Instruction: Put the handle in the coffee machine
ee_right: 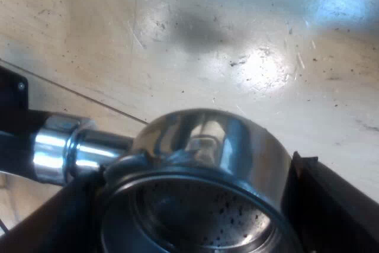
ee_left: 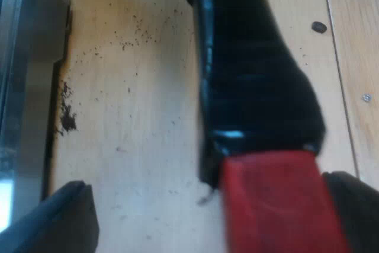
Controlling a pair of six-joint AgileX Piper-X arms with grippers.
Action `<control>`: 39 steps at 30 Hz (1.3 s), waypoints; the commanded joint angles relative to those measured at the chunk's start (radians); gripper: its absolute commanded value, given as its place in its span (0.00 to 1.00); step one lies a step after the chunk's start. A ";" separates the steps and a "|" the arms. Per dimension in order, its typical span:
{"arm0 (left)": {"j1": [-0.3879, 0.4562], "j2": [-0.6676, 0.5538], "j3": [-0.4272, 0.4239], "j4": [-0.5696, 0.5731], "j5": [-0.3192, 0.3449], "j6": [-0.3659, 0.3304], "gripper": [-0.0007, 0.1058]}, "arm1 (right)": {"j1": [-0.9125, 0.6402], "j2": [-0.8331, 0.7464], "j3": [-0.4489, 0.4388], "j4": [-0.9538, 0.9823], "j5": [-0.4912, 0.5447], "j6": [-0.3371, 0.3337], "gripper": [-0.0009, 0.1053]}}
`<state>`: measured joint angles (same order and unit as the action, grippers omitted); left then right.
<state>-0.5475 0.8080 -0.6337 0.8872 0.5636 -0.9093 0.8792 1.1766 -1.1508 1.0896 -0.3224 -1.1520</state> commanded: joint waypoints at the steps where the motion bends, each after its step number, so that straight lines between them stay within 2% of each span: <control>1: -0.004 -0.002 -0.003 -0.043 -0.004 -0.009 0.73 | -0.004 -0.009 -0.015 -0.008 -0.038 -0.003 0.01; 6: -0.004 -0.002 -0.003 -0.025 -0.004 -0.009 0.73 | -0.004 -0.009 -0.015 -0.008 -0.038 0.004 0.01; 15: -0.004 -0.002 -0.003 -0.032 0.003 -0.009 0.54 | -0.004 -0.009 -0.015 -0.008 -0.038 0.007 0.01; 19: -0.004 -0.002 -0.003 -0.032 0.037 -0.009 0.38 | -0.004 -0.009 -0.015 -0.008 -0.038 0.007 0.01; 21: -0.004 -0.002 -0.003 -0.032 0.037 -0.009 0.26 | -0.004 -0.009 -0.015 -0.008 -0.038 0.007 0.01; 23: -0.004 -0.002 -0.003 -0.032 0.037 -0.009 0.06 | -0.004 -0.009 -0.015 -0.008 -0.018 0.007 0.01; 25: -0.004 -0.002 -0.003 -0.032 0.040 -0.007 0.01 | -0.004 -0.009 -0.015 -0.008 0.012 0.007 0.01; 30: -0.004 -0.002 -0.003 -0.026 0.040 -0.007 0.01 | -0.004 -0.009 -0.015 -0.008 0.035 0.007 0.02; 33: -0.004 -0.002 -0.003 -0.026 0.040 -0.007 0.01 | -0.004 -0.009 -0.015 -0.008 0.035 0.004 0.23; 35: -0.004 -0.002 -0.003 -0.026 0.051 -0.007 0.01 | -0.004 -0.009 -0.015 -0.008 0.058 0.004 0.52; 36: -0.004 -0.002 -0.003 -0.026 0.061 -0.007 0.01 | -0.004 -0.009 -0.015 -0.008 0.066 0.004 0.60; 37: -0.004 -0.002 -0.003 -0.026 0.074 -0.009 0.01 | -0.004 -0.009 -0.015 -0.014 0.082 0.002 0.74; 38: -0.004 -0.002 -0.003 -0.026 0.083 -0.013 0.01 | -0.004 -0.009 -0.015 -0.020 0.089 -0.012 0.83; 39: -0.004 -0.002 -0.003 -0.026 0.085 -0.014 0.01 | -0.004 -0.009 -0.015 -0.024 0.090 -0.017 0.84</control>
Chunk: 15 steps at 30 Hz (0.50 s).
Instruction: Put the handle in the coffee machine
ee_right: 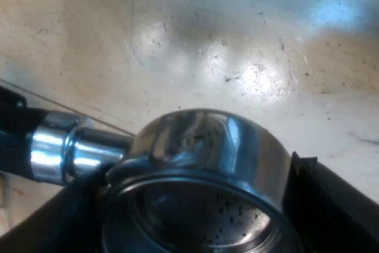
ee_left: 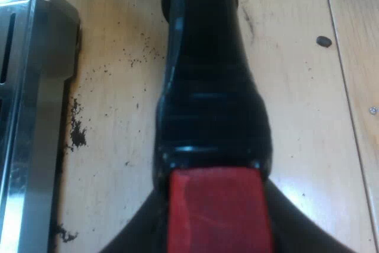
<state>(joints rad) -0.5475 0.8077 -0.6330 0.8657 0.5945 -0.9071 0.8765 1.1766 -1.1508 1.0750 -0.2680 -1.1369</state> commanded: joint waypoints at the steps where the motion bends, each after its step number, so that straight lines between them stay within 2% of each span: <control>1: -0.004 -0.002 -0.004 -0.005 0.055 -0.021 0.01 | -0.001 -0.009 -0.015 -0.017 0.044 -0.050 0.85; 9: 0.022 -0.002 -0.004 -0.005 0.082 -0.075 0.01 | -0.001 -0.012 -0.083 -0.022 0.212 -0.075 0.81; 15: 0.169 -0.002 -0.004 -0.005 0.168 -0.145 0.01 | 0.026 -0.036 -0.140 -0.017 0.360 -0.102 0.81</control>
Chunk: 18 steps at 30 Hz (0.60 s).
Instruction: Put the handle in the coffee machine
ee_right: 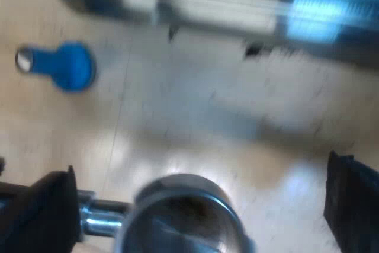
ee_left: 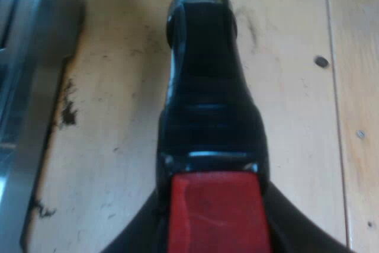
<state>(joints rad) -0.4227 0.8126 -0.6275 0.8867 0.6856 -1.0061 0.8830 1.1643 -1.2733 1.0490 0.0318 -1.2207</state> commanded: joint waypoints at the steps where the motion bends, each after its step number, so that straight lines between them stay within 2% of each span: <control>1: 0.075 -0.007 -0.009 -0.026 0.081 -0.059 0.01 | 0.035 -0.031 -0.017 0.009 0.080 -0.018 0.81; 3: 0.121 -0.007 -0.009 -0.022 0.086 -0.069 0.01 | 0.079 -0.037 -0.017 0.012 0.128 -0.018 0.81; 5: 0.180 -0.007 -0.015 0.007 0.111 -0.069 0.01 | 0.161 -0.039 -0.017 0.009 0.233 -0.011 0.81; 7: 0.215 -0.007 -0.022 0.045 0.131 -0.067 0.01 | 0.216 -0.039 -0.012 0.002 0.293 -0.008 0.81; 9: 0.252 -0.007 -0.023 0.070 0.146 -0.067 0.01 | 0.267 -0.039 0.001 -0.014 0.335 0.024 0.81; 11: 0.307 -0.007 -0.023 0.081 0.146 -0.063 0.01 | 0.315 -0.039 0.026 -0.057 0.376 0.052 0.81; 14: 0.383 -0.007 -0.023 0.077 0.159 -0.054 0.01 | 0.384 -0.039 0.069 -0.151 0.478 0.040 0.81; 18: 0.437 -0.006 -0.023 0.084 0.160 -0.012 0.01 | 0.443 -0.039 0.135 -0.280 0.560 0.036 0.81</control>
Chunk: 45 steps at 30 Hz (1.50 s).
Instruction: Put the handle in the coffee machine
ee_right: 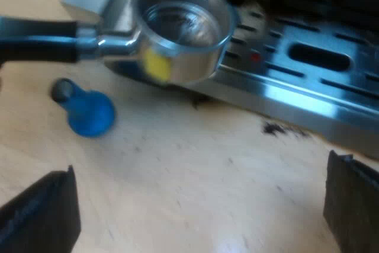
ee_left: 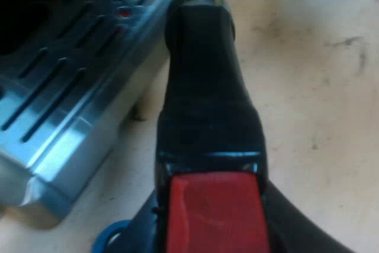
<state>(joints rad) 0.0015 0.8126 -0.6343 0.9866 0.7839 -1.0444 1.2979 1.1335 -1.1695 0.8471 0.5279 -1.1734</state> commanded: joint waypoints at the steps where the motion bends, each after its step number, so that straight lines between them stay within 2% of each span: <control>1: 0.021 -0.006 -0.016 -0.016 0.062 0.037 0.01 | 0.041 -0.009 0.050 -0.114 0.086 -0.011 0.81; 4: 0.028 -0.001 -0.016 -0.019 0.062 0.045 0.01 | 0.067 -0.007 0.111 -0.236 0.164 -0.026 0.81; 7: 0.062 0.017 -0.014 -0.024 0.072 0.101 0.01 | 0.068 -0.007 0.172 -0.361 0.195 -0.029 0.81; 9: 0.096 0.037 -0.014 -0.034 0.104 0.119 0.01 | 0.068 -0.002 0.208 -0.435 0.195 -0.029 0.81; 11: 0.152 0.068 -0.014 -0.055 0.187 0.128 0.01 | 0.068 -0.002 0.236 -0.479 0.190 -0.027 0.81; 13: 0.190 0.098 -0.014 -0.071 0.222 0.131 0.01 | 0.068 -0.002 0.243 -0.475 0.190 -0.027 0.81; 16: 0.223 0.151 -0.014 -0.090 0.226 0.161 0.01 | 0.068 -0.002 0.248 -0.480 0.190 -0.027 0.81; 21: 0.223 0.219 -0.014 -0.099 0.243 0.216 0.01 | 0.066 0.002 0.248 -0.486 0.193 -0.027 0.81; 24: 0.223 0.249 -0.014 -0.139 0.249 0.216 0.01 | 0.066 0.024 0.248 -0.509 0.193 -0.084 0.81; 26: 0.223 0.269 -0.014 -0.182 0.260 0.216 0.01 | 0.066 0.062 0.248 -0.561 0.214 -0.164 0.81; 29: 0.223 0.287 -0.014 -0.230 0.299 0.220 0.01 | 0.066 0.119 0.248 -0.682 0.321 -0.251 0.81; 32: 0.223 0.310 -0.014 -0.273 0.323 0.220 0.01 | 0.066 0.185 0.248 -0.793 0.404 -0.303 0.81; 41: 0.223 0.380 -0.014 -0.364 0.345 0.220 0.01 | 0.066 0.350 0.248 -1.006 0.464 -0.308 0.81; 45: 0.223 0.402 -0.014 -0.381 0.364 0.220 0.01 | 0.066 0.398 0.248 -1.087 0.501 -0.335 0.81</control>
<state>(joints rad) 0.2269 1.2206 -0.6343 0.6366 1.0769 -0.8312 1.3661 1.5286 -0.9187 -0.2095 1.0077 -1.4873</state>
